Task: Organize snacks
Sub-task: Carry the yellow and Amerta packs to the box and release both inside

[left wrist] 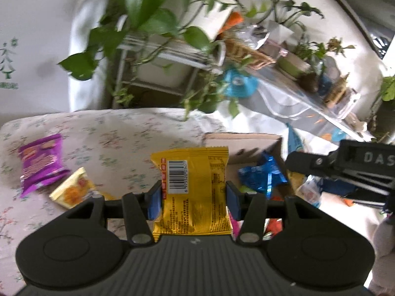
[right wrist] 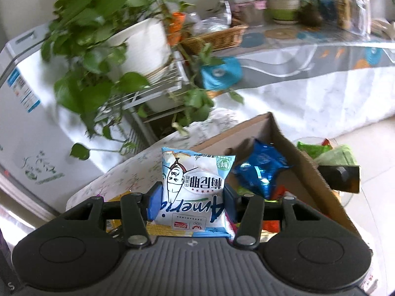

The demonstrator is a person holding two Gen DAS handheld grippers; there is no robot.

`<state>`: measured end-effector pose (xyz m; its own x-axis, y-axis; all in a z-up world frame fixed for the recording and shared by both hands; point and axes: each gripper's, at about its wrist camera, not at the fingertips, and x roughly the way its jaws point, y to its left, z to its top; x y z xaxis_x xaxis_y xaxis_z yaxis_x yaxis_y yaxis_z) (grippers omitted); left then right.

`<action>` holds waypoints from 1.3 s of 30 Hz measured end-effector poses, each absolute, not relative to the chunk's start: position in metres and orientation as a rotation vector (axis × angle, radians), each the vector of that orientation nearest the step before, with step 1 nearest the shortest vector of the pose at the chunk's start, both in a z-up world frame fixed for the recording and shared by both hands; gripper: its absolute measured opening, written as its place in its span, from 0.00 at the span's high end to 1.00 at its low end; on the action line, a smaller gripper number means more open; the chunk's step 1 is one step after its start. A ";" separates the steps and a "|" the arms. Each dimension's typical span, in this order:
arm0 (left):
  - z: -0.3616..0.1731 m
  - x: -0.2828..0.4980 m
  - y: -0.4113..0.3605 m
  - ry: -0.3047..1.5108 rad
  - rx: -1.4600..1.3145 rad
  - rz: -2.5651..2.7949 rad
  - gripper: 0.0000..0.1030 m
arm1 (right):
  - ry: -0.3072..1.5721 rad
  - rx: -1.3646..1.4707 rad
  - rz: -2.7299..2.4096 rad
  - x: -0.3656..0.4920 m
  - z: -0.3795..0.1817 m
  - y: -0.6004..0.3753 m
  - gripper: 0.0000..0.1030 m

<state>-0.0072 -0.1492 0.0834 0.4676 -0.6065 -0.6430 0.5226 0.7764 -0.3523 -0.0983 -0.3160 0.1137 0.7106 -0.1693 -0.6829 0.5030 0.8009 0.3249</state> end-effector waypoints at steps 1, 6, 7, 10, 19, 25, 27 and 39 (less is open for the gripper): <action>0.085 -0.008 -0.152 0.827 -0.117 -0.705 0.51 | 0.685 0.536 -0.400 -0.101 0.114 -0.320 0.44; 0.089 -0.015 -0.170 0.802 -0.133 -0.762 0.51 | 0.683 0.597 -0.446 -0.113 0.111 -0.339 0.44; 0.089 -0.017 -0.174 0.800 -0.134 -0.776 0.51 | 0.684 0.609 -0.460 -0.116 0.110 -0.343 0.44; 0.086 -0.022 -0.184 0.797 -0.119 -0.809 0.51 | 0.685 0.629 -0.494 -0.121 0.108 -0.352 0.44; 0.079 -0.034 -0.213 0.773 -0.089 -0.879 0.50 | 0.690 0.704 -0.550 -0.129 0.101 -0.368 0.44; 0.073 -0.042 -0.222 0.762 -0.079 -0.888 0.22 | 0.704 0.727 -0.601 -0.130 0.095 -0.372 0.37; 0.076 -0.044 -0.221 0.756 -0.075 -0.892 0.19 | 0.698 0.740 -0.607 -0.131 0.095 -0.374 0.34; 0.076 -0.028 -0.189 0.809 -0.071 -0.753 0.15 | 0.707 0.714 -0.546 -0.123 0.098 -0.365 0.28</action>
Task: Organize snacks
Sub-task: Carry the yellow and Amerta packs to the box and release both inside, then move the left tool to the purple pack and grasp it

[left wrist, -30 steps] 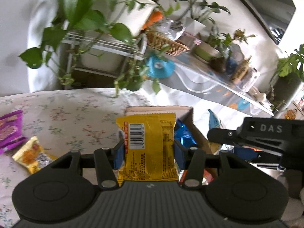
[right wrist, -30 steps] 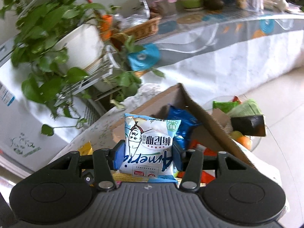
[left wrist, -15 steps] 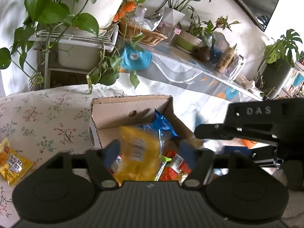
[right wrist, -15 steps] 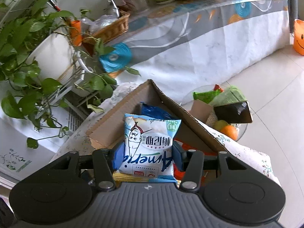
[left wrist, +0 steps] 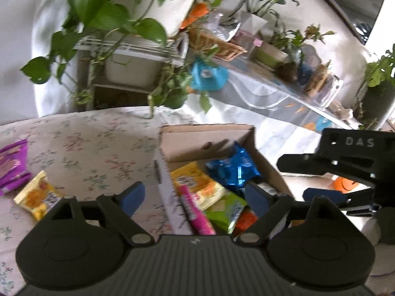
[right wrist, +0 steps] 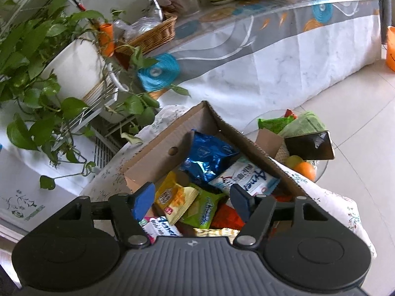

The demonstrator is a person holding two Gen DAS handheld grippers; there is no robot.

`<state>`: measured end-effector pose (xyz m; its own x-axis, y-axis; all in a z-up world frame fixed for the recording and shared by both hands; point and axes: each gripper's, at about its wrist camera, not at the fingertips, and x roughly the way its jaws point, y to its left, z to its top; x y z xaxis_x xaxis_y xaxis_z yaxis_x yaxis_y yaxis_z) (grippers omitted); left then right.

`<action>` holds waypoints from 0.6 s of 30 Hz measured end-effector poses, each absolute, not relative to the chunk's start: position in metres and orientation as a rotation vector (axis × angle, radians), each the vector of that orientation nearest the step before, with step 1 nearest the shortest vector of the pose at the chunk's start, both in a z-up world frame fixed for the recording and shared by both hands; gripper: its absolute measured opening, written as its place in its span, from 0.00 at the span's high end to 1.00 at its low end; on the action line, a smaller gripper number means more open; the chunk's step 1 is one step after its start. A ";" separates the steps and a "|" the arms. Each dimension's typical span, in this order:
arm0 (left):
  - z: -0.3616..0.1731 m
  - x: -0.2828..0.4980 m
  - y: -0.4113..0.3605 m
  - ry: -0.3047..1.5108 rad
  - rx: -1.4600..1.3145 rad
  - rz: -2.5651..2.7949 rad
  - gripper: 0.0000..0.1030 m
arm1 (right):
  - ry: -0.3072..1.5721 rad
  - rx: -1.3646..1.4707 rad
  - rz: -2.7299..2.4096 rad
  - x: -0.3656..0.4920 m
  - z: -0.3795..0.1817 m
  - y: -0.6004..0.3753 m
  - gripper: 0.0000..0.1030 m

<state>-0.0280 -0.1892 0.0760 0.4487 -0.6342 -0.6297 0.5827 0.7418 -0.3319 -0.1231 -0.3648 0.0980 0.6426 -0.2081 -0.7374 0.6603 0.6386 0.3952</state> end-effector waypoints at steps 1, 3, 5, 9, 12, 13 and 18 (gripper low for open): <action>0.076 -0.027 -0.187 0.812 -0.071 -0.746 0.15 | 0.708 0.709 -0.538 -0.121 0.098 -0.363 0.28; 0.076 -0.025 -0.182 0.817 -0.074 -0.734 0.14 | 0.712 0.700 -0.519 -0.118 0.098 -0.359 0.27; 0.077 -0.022 -0.177 0.824 -0.076 -0.718 0.14 | 0.717 0.692 -0.508 -0.115 0.099 -0.356 0.27; 0.077 -0.017 -0.166 0.825 -0.081 -0.689 0.14 | 0.724 0.675 -0.480 -0.109 0.099 -0.348 0.27; 0.077 -0.013 -0.157 0.834 -0.090 -0.665 0.14 | 0.727 0.652 -0.456 -0.104 0.100 -0.341 0.26; 0.078 -0.011 -0.153 0.836 -0.093 -0.658 0.14 | 0.727 0.644 -0.451 -0.102 0.100 -0.339 0.26; 0.080 -0.003 -0.135 0.839 -0.101 -0.620 0.14 | 0.726 0.625 -0.412 -0.094 0.100 -0.329 0.25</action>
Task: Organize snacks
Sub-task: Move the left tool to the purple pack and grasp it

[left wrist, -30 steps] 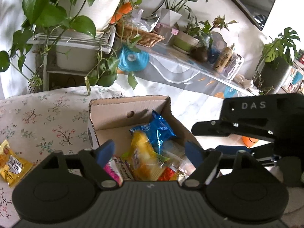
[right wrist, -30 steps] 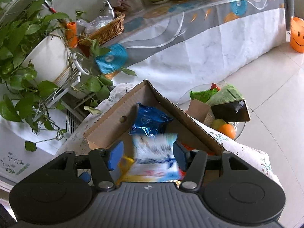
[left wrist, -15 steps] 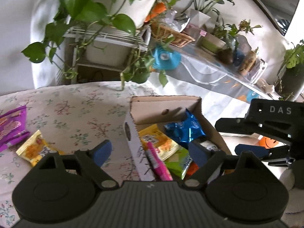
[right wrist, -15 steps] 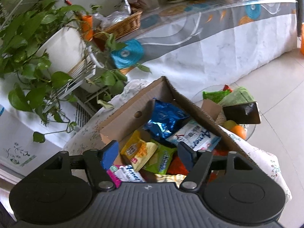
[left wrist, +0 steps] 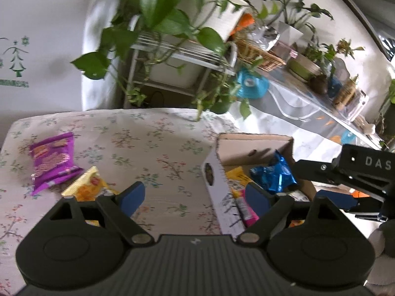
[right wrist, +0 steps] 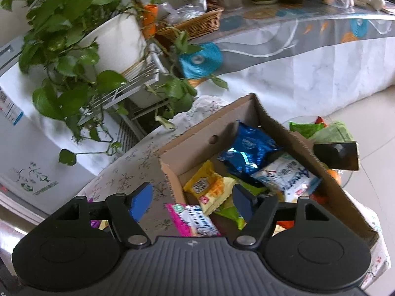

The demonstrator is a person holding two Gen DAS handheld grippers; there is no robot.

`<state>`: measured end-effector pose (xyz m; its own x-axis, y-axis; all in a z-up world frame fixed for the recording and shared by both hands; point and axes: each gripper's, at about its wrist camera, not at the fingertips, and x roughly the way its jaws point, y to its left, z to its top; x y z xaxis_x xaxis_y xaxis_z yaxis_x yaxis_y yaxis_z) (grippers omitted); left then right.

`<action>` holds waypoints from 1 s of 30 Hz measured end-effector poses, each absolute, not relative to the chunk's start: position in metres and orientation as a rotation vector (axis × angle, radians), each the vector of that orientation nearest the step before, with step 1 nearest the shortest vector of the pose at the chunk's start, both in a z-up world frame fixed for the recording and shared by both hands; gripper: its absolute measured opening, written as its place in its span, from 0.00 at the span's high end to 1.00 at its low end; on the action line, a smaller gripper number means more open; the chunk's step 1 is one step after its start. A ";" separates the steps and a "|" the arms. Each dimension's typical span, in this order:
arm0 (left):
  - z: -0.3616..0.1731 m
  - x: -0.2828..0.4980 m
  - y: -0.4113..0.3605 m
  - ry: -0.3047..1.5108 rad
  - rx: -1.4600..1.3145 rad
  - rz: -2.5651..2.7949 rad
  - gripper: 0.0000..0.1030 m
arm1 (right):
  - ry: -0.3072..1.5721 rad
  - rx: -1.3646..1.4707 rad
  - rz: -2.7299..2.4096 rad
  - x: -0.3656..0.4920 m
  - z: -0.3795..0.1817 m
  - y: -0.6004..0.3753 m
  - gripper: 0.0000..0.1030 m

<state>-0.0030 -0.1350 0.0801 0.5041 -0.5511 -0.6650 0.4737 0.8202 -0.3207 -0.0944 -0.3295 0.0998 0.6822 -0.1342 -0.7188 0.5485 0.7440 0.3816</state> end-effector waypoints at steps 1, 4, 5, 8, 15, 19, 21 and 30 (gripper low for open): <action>0.080 -0.001 -0.131 0.840 -0.104 -0.611 0.14 | 0.726 0.623 -0.404 -0.093 0.100 -0.327 0.24; 0.082 0.003 -0.119 0.841 -0.113 -0.588 0.14 | 0.730 0.603 -0.391 -0.088 0.099 -0.319 0.23; 0.082 0.005 -0.115 0.841 -0.117 -0.581 0.14 | 0.731 0.595 -0.384 -0.086 0.099 -0.316 0.23; 0.083 0.011 -0.100 0.844 -0.133 -0.551 0.14 | 0.731 0.582 -0.365 -0.081 0.099 -0.307 0.23; 0.090 0.033 -0.062 0.855 -0.187 -0.474 0.12 | 0.732 0.531 -0.299 -0.069 0.100 -0.285 0.22; 0.088 0.052 -0.040 0.866 -0.233 -0.396 0.12 | 0.730 0.480 -0.257 -0.061 0.101 -0.271 0.22; 0.086 0.060 -0.032 0.870 -0.244 -0.358 0.12 | 0.733 0.466 -0.233 -0.057 0.100 -0.265 0.22; 0.059 0.097 -0.021 0.921 -0.233 -0.253 0.11 | 0.767 0.418 -0.121 -0.043 0.094 -0.242 0.20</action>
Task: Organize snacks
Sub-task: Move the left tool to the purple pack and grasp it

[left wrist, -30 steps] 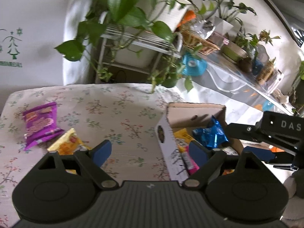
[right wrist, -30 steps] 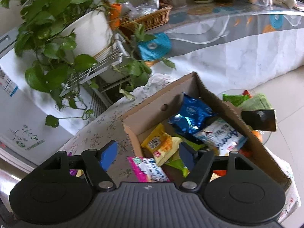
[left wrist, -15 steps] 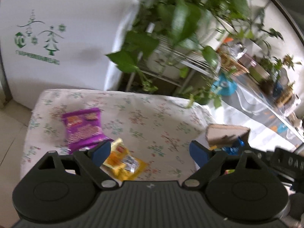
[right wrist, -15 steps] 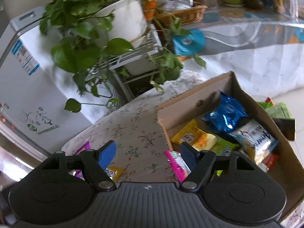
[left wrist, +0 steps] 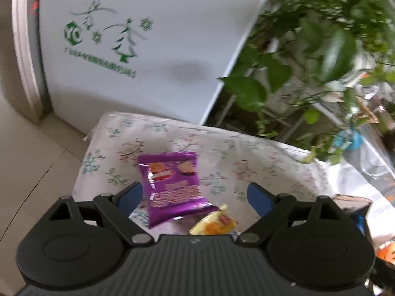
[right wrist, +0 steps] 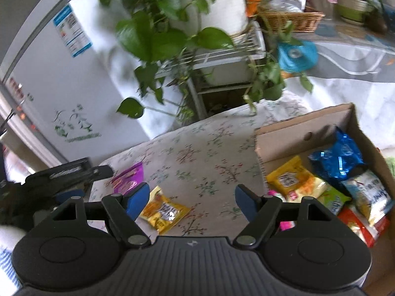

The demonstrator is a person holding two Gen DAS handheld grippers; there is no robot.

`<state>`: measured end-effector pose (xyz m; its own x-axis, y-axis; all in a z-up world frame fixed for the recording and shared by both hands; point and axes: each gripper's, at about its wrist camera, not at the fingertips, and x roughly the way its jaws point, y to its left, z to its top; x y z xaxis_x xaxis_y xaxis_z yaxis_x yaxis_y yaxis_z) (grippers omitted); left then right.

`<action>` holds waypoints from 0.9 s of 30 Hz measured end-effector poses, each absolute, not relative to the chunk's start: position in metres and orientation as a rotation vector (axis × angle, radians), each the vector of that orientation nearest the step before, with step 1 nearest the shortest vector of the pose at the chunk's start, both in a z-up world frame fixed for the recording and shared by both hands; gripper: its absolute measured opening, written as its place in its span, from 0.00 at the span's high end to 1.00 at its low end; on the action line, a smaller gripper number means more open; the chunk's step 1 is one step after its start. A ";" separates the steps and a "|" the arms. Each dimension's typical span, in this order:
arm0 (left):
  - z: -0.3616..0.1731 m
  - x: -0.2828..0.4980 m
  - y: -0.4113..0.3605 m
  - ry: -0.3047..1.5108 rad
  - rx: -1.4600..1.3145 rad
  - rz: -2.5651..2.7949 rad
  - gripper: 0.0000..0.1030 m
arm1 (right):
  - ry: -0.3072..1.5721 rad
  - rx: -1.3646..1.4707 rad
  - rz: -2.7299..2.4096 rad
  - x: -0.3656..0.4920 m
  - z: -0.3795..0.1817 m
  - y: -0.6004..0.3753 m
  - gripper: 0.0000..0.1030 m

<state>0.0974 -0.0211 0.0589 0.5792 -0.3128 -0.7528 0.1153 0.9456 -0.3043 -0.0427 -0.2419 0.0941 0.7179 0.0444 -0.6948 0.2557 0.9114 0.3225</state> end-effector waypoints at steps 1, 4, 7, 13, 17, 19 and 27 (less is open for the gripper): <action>0.054 0.103 -0.021 0.935 -0.235 -0.252 0.11 | 0.771 0.411 -0.107 -0.041 0.093 -0.239 0.20; 0.042 0.115 -0.023 0.962 -0.228 -0.242 0.11 | 0.783 0.391 -0.085 -0.038 0.091 -0.233 0.19; 0.028 0.127 -0.025 0.986 -0.236 -0.225 0.11 | 0.801 0.375 -0.075 -0.035 0.088 -0.230 0.19; 0.005 0.145 -0.028 1.037 -0.291 -0.218 0.11 | 0.840 0.342 -0.055 -0.026 0.078 -0.221 0.19; -0.003 0.150 -0.037 1.054 -0.269 -0.235 0.11 | 0.857 0.319 -0.048 -0.019 0.071 -0.212 0.18; -0.007 0.152 -0.038 1.052 -0.259 -0.216 0.11 | 0.873 0.296 -0.035 -0.015 0.065 -0.208 0.18; -0.014 0.149 -0.032 1.034 -0.205 -0.233 0.31 | 0.924 0.176 0.039 0.006 0.039 -0.192 0.17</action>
